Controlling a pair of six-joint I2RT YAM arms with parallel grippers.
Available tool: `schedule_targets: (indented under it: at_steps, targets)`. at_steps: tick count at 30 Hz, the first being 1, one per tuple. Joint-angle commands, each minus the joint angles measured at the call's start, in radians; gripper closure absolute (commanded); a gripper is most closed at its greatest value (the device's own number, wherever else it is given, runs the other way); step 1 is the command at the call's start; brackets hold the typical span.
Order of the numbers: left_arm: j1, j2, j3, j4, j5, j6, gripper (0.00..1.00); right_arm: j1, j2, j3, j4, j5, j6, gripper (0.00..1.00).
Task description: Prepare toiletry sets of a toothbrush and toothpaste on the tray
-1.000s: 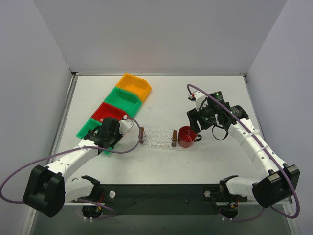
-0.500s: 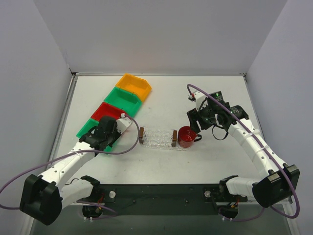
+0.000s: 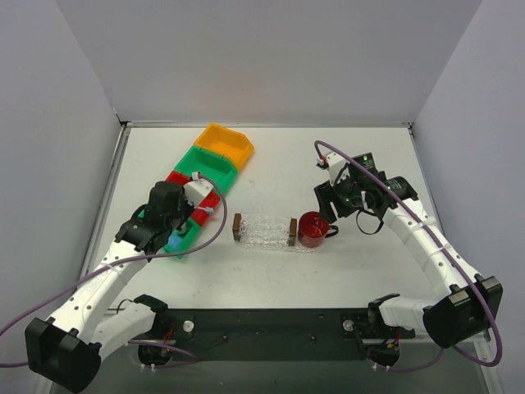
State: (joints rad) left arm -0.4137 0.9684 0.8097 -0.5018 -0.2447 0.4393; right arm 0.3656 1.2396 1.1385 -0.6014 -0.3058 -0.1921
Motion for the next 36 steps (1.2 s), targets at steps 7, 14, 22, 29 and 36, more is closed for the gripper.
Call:
schedule_targets:
  at_steps: [7,14,22,29,36]
  targets:
    - [0.018,0.004,-0.004,0.011,-0.042,0.01,1.0,-0.011,-0.011,-0.006,0.003,-0.026,-0.007,0.41]
    - [0.05,0.027,0.0,-0.01,-0.008,-0.016,0.92,-0.014,-0.006,-0.005,0.003,-0.023,-0.007,0.41]
    - [0.096,0.052,0.009,-0.038,0.059,-0.042,0.72,-0.013,0.0,-0.006,0.003,-0.021,-0.006,0.41]
    - [0.128,0.073,0.009,-0.049,0.104,-0.051,0.68,-0.013,0.003,-0.008,0.003,-0.021,-0.006,0.41]
    - [0.176,0.102,0.013,-0.049,0.156,-0.051,0.67,-0.014,0.003,-0.008,0.003,-0.021,-0.006,0.41]
